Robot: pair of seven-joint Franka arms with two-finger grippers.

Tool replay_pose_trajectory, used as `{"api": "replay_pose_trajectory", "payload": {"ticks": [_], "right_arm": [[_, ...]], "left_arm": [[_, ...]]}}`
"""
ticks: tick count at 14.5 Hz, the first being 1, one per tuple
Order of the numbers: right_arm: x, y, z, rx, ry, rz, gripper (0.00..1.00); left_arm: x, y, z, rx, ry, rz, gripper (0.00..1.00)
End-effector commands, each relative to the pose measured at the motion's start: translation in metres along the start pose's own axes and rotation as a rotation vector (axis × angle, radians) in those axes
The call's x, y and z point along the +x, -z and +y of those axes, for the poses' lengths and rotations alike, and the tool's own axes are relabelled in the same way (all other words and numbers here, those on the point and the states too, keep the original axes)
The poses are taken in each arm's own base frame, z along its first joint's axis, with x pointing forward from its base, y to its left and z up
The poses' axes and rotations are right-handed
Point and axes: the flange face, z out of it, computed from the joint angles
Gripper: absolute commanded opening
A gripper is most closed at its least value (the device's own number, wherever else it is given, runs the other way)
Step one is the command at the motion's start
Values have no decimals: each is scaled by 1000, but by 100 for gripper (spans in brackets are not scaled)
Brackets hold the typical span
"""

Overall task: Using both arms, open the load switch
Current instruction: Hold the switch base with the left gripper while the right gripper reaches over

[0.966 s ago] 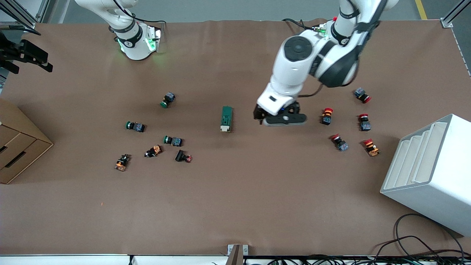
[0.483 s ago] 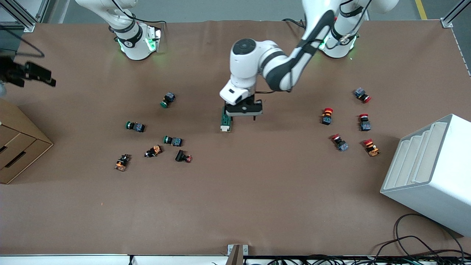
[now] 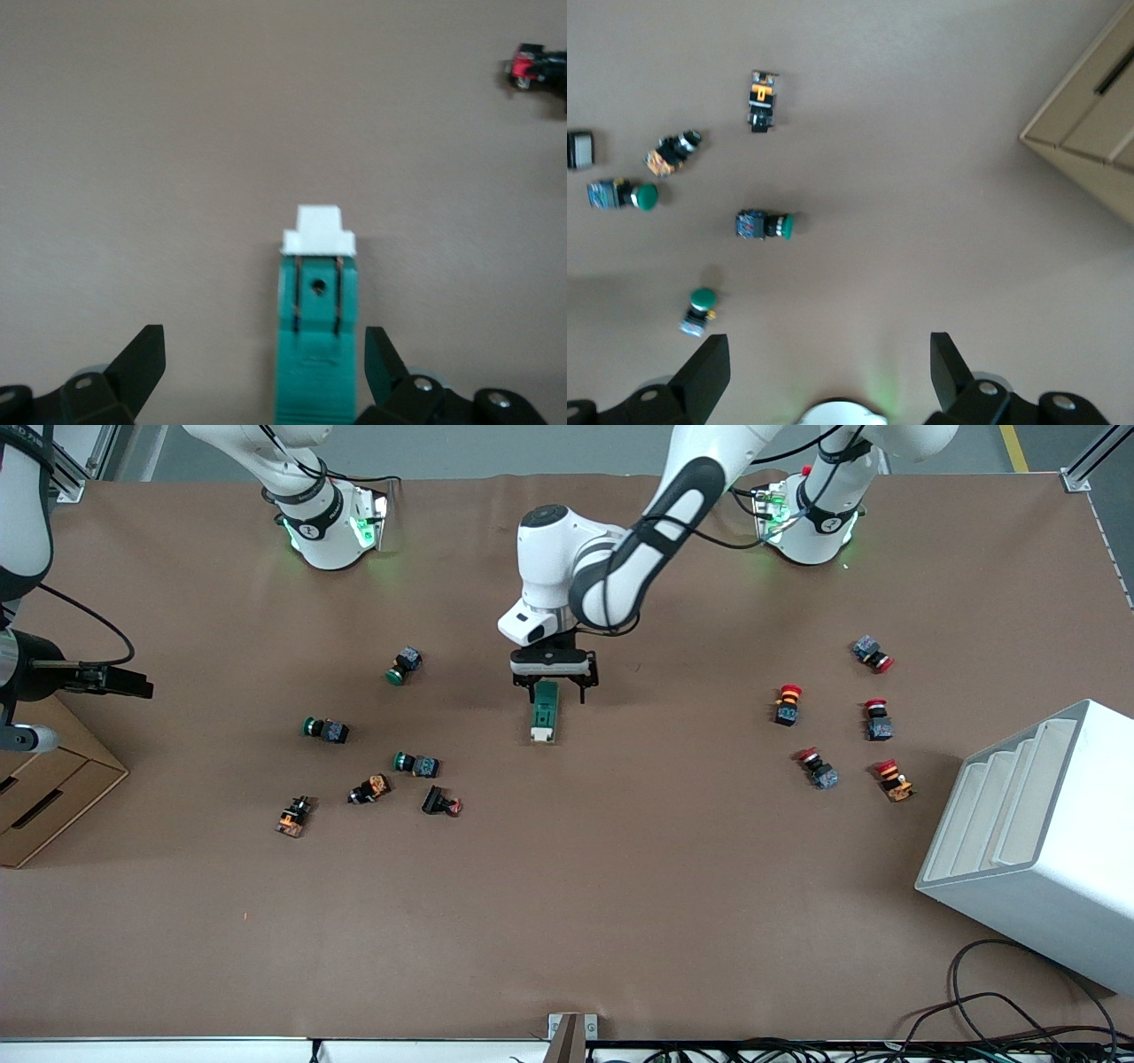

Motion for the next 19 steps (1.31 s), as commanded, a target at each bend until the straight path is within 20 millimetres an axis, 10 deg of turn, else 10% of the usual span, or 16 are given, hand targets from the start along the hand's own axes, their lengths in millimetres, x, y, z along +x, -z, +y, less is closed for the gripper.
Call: {"api": "replay_pose_trajectory", "payload": {"ticks": [1,11,19], "right_arm": [[-24,8,-79,-43,-233,10,100],[-35,-128,-366,-124,-1018,-107,100],[-18,-245,-462,-63,-1355,-153,100]], "left_arm": [[-38,-14,16,-26,-28,76,99],[-87,-26,21,59,-130,250,100],[-132,-46,17,0,-13,342,100]]}}
